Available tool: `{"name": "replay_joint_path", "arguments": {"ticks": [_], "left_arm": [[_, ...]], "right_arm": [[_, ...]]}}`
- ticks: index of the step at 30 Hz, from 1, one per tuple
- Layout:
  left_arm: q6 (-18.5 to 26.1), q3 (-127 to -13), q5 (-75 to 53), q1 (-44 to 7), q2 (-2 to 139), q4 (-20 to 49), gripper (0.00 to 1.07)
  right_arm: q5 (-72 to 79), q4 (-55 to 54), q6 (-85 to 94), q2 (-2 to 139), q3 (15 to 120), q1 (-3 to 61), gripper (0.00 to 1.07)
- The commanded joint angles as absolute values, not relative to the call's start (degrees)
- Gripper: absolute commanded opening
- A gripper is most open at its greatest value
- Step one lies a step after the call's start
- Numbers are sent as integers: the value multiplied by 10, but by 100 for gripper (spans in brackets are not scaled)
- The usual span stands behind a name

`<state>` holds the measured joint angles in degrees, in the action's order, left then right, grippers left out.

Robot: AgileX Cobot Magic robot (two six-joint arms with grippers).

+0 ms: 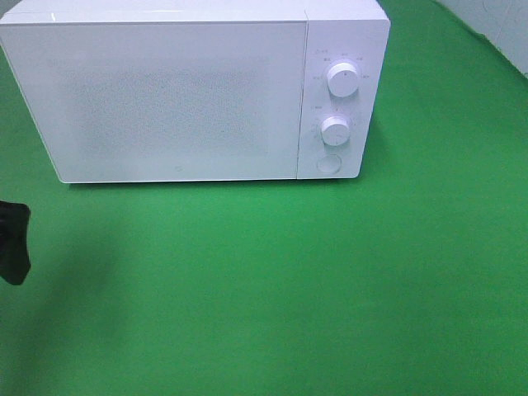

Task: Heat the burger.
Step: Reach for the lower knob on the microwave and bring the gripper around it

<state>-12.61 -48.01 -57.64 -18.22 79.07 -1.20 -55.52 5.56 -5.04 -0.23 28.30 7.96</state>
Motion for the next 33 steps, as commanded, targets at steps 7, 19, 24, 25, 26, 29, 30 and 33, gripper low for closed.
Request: {"name": "replay_joint_path", "arguments": {"ticks": [7,19,24,25,26,29,30,33], "left_arm": [[45,-476,-637,11,708,113,101],[46,-392,-618,30,494,77,100],[45,-362,-607,30,407,67,100],[45,-344,-606,30,362,68,100],[42,-327,-603,30,322,68,100],[41,-311,-603,30,286,68,100],[41,-311,-603,30,286,68,100],[22,-296,-613,30,215,63,100]], "right_arm": [[-549,58,-58,-18,283,76,69],[-549,58,-58,-18,283,76,68],[-549,58,-58,-18,283,76,68],[-549,58,-58,-18,283,76,68],[-549,58,-58,-18,283,76,68],[-549,58,-58,-18,283,76,68],[-549,58,-58,-18,283,76,68],[-549,58,-58,-18,283,76,68]]}}
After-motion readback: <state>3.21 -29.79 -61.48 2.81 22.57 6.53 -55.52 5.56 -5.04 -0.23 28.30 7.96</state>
